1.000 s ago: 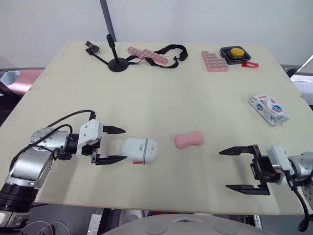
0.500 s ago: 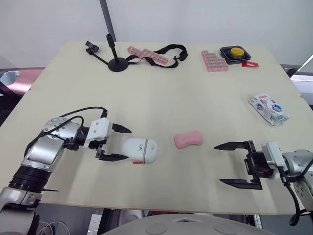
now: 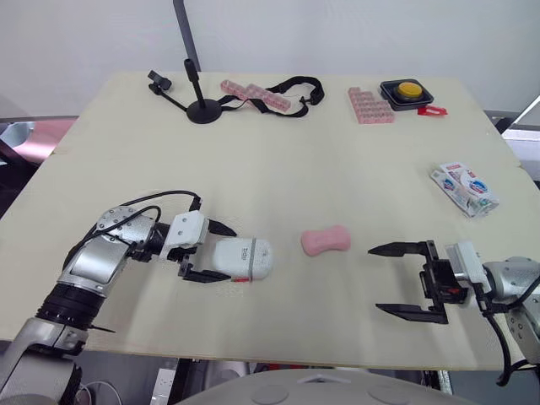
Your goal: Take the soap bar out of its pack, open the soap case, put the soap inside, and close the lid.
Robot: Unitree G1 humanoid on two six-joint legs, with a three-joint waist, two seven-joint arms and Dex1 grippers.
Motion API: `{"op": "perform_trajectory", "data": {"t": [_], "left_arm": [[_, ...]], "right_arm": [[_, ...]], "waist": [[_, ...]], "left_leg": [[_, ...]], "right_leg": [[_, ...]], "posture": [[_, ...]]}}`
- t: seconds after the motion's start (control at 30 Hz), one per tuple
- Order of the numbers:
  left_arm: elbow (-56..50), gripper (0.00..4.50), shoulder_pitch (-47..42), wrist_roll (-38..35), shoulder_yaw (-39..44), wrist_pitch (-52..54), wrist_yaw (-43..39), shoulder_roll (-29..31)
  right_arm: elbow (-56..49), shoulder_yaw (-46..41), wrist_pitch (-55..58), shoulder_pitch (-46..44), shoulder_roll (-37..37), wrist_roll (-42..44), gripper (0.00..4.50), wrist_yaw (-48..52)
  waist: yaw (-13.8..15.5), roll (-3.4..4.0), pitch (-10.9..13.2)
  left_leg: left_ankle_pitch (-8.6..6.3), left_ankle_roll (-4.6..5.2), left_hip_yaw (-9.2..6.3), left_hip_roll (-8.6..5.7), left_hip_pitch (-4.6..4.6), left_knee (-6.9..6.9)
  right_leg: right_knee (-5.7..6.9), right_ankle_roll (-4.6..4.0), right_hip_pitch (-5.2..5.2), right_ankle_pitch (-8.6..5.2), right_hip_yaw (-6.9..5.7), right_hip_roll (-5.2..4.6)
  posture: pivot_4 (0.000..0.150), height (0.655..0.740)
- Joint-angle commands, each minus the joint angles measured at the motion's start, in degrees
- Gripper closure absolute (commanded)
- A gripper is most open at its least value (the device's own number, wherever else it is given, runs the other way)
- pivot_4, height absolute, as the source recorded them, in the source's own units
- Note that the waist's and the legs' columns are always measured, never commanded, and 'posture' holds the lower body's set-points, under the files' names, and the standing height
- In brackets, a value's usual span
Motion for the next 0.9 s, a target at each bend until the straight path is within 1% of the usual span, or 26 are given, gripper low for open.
{"op": "perform_trajectory", "data": {"t": [0.03,0.27,0.7,0.8,0.83,0.9], "left_arm": [[-0.5,0.00,-0.4,0.2,0.3,-1.1,0.6,0.0],[-1.1,0.00,1.1,-0.1,0.2,-1.6,1.0,0.3],[0.2,0.00,0.9,-0.1,0.0,-3.1,0.2,0.0],[0.4,0.81,0.9,0.1,-0.2,-3.5,0.3,-0.2],[0.5,1.02,1.0,0.1,-0.3,-3.6,0.3,-0.2],[0.6,1.03,1.0,0.2,-0.3,-3.9,0.3,-0.2]], "right_arm": [[-1.5,-0.4,0.1,-0.5,-0.5,0.3,0.04,-0.3],[-1.5,-0.4,0.6,-0.8,-0.6,0.1,0.04,-0.8],[-0.6,-0.6,0.4,-0.6,-0.6,-0.4,0.04,-0.4],[-0.7,-0.6,0.4,-0.4,-0.5,-0.5,0.00,-0.6],[-0.7,-0.6,0.4,-0.3,-0.5,-0.5,0.00,-0.6],[-0.7,-0.6,0.3,-0.3,-0.5,-0.6,0.00,-0.6]], "waist": [[0.0,0.00,0.0],[0.0,0.00,0.0],[0.1,0.00,0.0],[0.1,0.00,0.0],[0.1,0.00,0.0],[0.1,0.00,0.0]], "left_leg": [[0.00,0.00,0.00,0.00,0.00,0.00],[0.00,0.00,0.00,0.00,0.00,0.01],[0.00,0.00,0.00,0.00,0.00,0.03],[0.00,0.00,0.00,0.00,0.00,0.04],[0.00,0.00,0.00,0.00,0.00,0.04],[0.00,0.00,0.00,0.00,0.00,0.04]], "right_leg": [[0.00,0.00,0.00,0.00,0.00,0.00],[0.01,0.00,0.01,0.00,0.01,0.00],[0.02,0.01,0.01,0.01,0.01,0.00],[0.03,0.01,0.01,0.01,0.01,0.00],[0.03,0.01,0.02,0.01,0.01,0.00],[0.03,0.01,0.02,0.01,0.01,0.00]], "posture": [[0.150,0.7400],[0.150,0.7400],[0.150,0.7400],[0.150,0.7400],[0.150,0.7400],[0.150,0.7400]]}}
